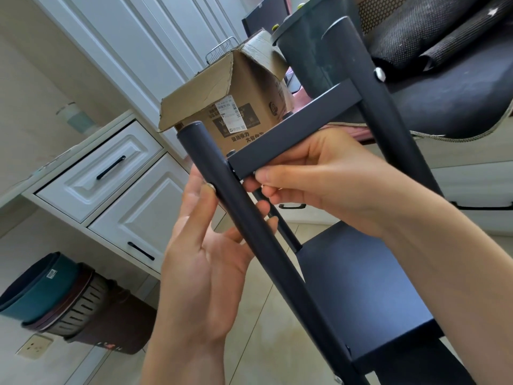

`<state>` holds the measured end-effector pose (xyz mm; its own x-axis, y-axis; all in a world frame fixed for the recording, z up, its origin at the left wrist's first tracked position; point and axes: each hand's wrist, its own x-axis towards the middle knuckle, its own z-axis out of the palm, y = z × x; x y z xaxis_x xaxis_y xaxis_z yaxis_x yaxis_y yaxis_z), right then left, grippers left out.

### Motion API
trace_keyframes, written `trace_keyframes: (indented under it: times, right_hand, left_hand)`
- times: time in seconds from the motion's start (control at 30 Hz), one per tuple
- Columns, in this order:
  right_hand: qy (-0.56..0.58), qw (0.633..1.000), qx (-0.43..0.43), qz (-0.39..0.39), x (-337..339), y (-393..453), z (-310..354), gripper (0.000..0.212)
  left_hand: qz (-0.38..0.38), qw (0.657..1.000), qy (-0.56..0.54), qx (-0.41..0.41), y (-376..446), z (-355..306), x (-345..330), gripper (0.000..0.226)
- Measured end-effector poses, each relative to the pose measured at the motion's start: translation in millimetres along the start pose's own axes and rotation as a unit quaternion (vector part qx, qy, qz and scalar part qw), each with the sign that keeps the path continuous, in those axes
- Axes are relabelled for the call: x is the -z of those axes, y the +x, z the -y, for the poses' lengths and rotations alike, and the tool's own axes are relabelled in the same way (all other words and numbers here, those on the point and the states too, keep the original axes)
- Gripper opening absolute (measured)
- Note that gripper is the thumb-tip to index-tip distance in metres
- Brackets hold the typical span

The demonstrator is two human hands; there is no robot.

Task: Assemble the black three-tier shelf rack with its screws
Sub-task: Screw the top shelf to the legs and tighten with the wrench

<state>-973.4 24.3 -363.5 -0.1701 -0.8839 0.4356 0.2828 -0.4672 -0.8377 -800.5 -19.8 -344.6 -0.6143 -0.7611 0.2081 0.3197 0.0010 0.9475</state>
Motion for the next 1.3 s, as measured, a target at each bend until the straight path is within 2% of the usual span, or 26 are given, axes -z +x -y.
trace_keyframes:
  times: [0.03,0.1,0.2,0.27,0.33,0.53,0.73,0.87,1.07,1.3]
  right_hand:
    - [-0.003,1.000,-0.002,-0.002,-0.1,0.6,-0.2,0.013]
    - [-0.002,1.000,-0.003,-0.004,0.8,1.4,0.1,0.013]
    - [-0.004,1.000,-0.013,-0.005,1.9,2.3,1.2,0.013]
    - [-0.011,1.000,-0.025,-0.004,3.1,3.0,2.2,0.013]
    - [-0.013,0.999,-0.033,-0.002,4.7,3.6,2.3,0.013]
    - [0.001,0.998,-0.068,-0.014,6.6,8.6,4.4,0.014]
    - [-0.005,0.997,-0.075,-0.019,6.2,11.6,4.1,0.013]
    - [-0.006,0.997,-0.067,-0.028,8.5,13.7,0.6,0.009]
    - [0.000,0.993,-0.077,-0.091,11.3,18.9,-13.3,0.013]
    - [0.098,0.988,-0.076,-0.093,4.1,22.7,-27.8,0.012]
  left_hand:
    - [0.011,1.000,0.022,-0.015,0.5,-0.3,-0.5,0.069]
    - [0.011,0.997,0.067,-0.044,2.7,-0.8,0.2,0.067]
    - [-0.069,0.983,0.141,-0.098,8.8,-3.7,4.2,0.045]
    - [-0.105,0.968,0.185,-0.130,13.7,-5.9,8.1,0.042]
    - [-0.071,0.967,0.204,-0.134,17.7,-7.4,9.7,0.050]
    - [0.008,0.977,0.168,-0.127,33.2,-18.0,13.0,0.055]
    - [-0.009,0.977,0.173,-0.128,41.7,-12.0,5.3,0.038]
    - [-0.017,0.967,0.213,-0.141,45.9,-11.1,2.7,0.038]
    - [-0.025,0.965,0.208,-0.156,47.2,-7.7,4.0,0.033]
    - [-0.017,0.964,0.209,-0.162,44.9,-1.3,5.8,0.035]
